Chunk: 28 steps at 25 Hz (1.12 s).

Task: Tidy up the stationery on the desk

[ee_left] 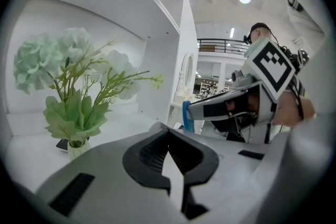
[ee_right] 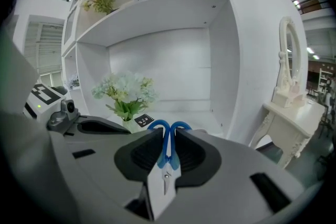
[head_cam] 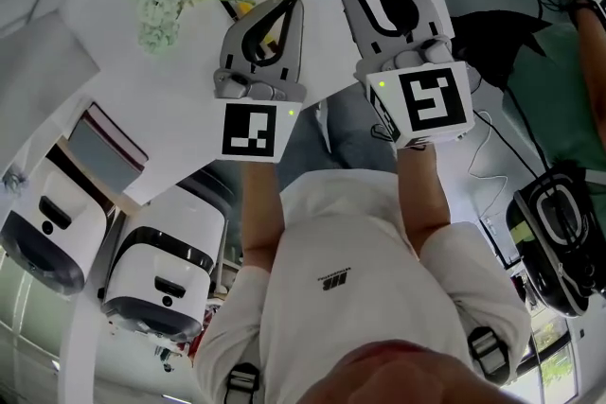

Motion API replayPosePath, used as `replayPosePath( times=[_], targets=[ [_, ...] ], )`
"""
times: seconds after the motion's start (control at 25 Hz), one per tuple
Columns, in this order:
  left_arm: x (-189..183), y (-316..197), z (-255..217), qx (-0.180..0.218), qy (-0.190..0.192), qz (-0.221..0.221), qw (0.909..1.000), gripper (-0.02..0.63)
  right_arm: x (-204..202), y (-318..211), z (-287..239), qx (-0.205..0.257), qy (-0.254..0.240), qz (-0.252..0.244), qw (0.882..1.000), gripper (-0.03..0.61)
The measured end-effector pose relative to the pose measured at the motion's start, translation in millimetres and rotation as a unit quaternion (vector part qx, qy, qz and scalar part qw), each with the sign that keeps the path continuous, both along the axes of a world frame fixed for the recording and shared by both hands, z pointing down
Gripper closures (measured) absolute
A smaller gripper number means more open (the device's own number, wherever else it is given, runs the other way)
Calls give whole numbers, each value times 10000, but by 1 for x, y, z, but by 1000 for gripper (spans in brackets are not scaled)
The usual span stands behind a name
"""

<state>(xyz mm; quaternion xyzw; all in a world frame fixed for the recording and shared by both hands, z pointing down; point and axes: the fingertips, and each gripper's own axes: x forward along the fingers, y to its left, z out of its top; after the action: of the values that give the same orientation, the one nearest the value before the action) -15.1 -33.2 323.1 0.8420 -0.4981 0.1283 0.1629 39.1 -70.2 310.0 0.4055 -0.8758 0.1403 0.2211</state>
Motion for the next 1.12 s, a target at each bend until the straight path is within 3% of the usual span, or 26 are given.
replayPosePath(
  times=[0.56, 1.12],
  targets=[
    [20, -24, -4, 9, 38, 96, 9999, 614, 22, -41, -19, 295, -252, 274, 9989, 520],
    [35, -44, 10, -113, 23, 97, 9999, 614, 30, -69, 6, 252, -459, 354, 9980, 520]
  ],
)
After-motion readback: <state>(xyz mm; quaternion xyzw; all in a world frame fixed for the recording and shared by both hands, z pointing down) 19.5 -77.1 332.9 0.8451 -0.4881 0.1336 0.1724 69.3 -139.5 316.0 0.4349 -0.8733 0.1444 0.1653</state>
